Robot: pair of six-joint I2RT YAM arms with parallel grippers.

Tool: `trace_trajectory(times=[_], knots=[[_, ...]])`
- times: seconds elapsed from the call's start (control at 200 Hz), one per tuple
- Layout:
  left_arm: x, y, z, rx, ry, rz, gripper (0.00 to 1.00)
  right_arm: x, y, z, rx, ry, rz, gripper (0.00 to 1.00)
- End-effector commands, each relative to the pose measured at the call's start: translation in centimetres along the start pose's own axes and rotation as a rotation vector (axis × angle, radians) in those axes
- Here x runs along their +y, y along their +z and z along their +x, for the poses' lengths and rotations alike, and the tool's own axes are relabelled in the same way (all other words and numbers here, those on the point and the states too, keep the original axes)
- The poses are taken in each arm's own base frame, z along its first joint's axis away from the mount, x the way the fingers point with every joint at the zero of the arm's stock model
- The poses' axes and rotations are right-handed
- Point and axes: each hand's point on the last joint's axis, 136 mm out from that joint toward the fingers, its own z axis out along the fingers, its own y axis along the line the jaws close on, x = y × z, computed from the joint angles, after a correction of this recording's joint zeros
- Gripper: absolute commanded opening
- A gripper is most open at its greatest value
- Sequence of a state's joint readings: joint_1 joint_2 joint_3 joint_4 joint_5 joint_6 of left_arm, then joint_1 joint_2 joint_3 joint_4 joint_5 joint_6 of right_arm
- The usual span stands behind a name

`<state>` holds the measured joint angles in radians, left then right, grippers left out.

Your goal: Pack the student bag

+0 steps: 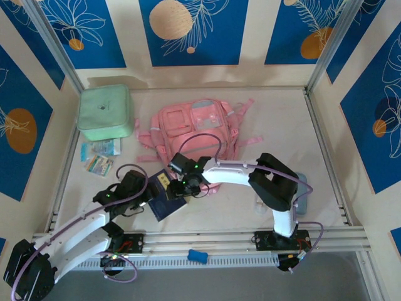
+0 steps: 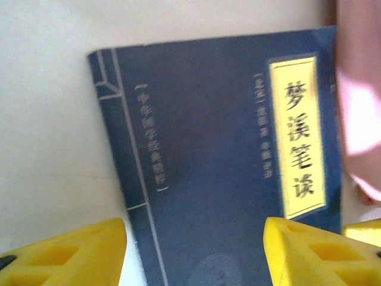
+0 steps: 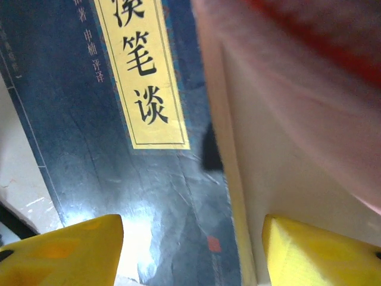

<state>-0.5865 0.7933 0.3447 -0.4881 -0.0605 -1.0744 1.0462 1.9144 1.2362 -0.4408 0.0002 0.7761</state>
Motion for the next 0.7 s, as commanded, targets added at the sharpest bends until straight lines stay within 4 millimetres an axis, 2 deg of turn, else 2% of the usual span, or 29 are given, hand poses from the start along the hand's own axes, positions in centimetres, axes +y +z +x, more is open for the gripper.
trace_trajectory(times=[0.0,0.165,0.3,0.495,0.695], knots=[[0.3,0.6,0.9,0.034,-0.028,0.017,0.61,0.0,0.6,-0.4,-0.008,-0.022,0.022,0.63],[0.6,1.0,1.0,0.028,-0.045,0.019,0.57,1.6,0.8,-0.3,0.018,-0.048,-0.023,0.64],[0.1,1.3,0.9,0.014,-0.05,0.068,0.56,3.5,-0.6,-0.2,0.001,-0.088,-0.071,0.64],[0.2,1.1,0.7,0.006,-0.032,0.054,0.55,4.7,-2.5,-0.9,-0.014,-0.096,-0.122,0.63],[0.4,1.2,0.7,-0.001,-0.034,0.052,0.55,5.7,-3.7,-0.7,0.012,-0.09,-0.199,0.6]])
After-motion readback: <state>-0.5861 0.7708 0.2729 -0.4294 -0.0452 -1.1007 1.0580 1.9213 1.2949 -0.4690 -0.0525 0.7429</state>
